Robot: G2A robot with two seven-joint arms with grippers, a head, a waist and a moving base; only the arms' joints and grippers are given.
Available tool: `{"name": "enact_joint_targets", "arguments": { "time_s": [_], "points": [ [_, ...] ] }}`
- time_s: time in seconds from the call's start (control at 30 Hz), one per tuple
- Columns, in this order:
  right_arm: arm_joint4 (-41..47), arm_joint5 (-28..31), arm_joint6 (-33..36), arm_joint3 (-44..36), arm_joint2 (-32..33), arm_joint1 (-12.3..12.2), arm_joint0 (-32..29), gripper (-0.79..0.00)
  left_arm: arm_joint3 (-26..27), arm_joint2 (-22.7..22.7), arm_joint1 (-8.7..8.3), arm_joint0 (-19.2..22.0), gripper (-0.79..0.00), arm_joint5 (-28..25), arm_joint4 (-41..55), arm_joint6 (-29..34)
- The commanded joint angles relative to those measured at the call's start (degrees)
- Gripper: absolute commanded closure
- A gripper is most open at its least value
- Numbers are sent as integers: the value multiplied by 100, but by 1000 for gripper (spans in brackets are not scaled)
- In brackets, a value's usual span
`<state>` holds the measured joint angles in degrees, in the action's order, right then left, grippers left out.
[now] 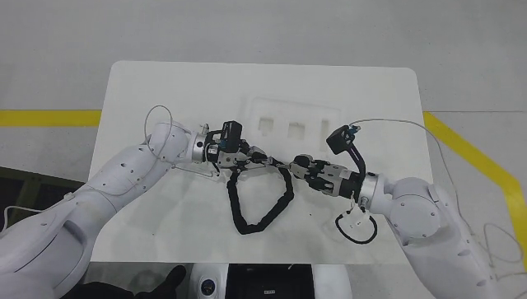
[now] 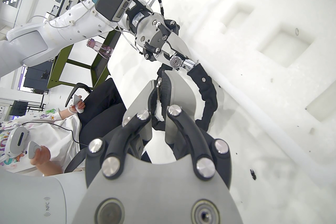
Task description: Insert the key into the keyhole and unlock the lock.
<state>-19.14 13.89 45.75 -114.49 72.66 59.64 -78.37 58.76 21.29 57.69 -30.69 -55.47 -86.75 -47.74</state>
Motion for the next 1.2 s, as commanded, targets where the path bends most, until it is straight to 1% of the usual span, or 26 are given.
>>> {"name": "enact_joint_targets", "arguments": {
  "time_s": [0.0, 0.13, 0.17, 0.23, 0.53, 0.8, 1.17],
  "points": [
    [0, 0, 0, 0, 0, 0, 0, 0, 0, 0, 0, 0, 0, 0, 0, 1],
    [0, 0, 0, 0, 0, 0, 0, 0, 0, 0, 0, 0, 0, 0, 0, 1],
    [0, 0, 0, 0, 0, 0, 0, 0, 0, 0, 0, 0, -785, 0, 0, 1],
    [0, 0, 0, 0, 0, 0, 0, 0, 0, 0, 0, 0, 0, 0, 0, 1],
    [-72, -56, -73, -27, -30, 3, -5, 0, 0, 0, 0, 0, 0, 0, 0, 1],
    [26, -833, 263, 42, -172, 27, 328, 0, 0, 0, 0, 0, 0, 0, 0, 1],
    [322, -1198, 498, 227, -421, 72, 679, 0, 0, 0, 0, 0, 0, 0, 0, 1]
  ]
}}
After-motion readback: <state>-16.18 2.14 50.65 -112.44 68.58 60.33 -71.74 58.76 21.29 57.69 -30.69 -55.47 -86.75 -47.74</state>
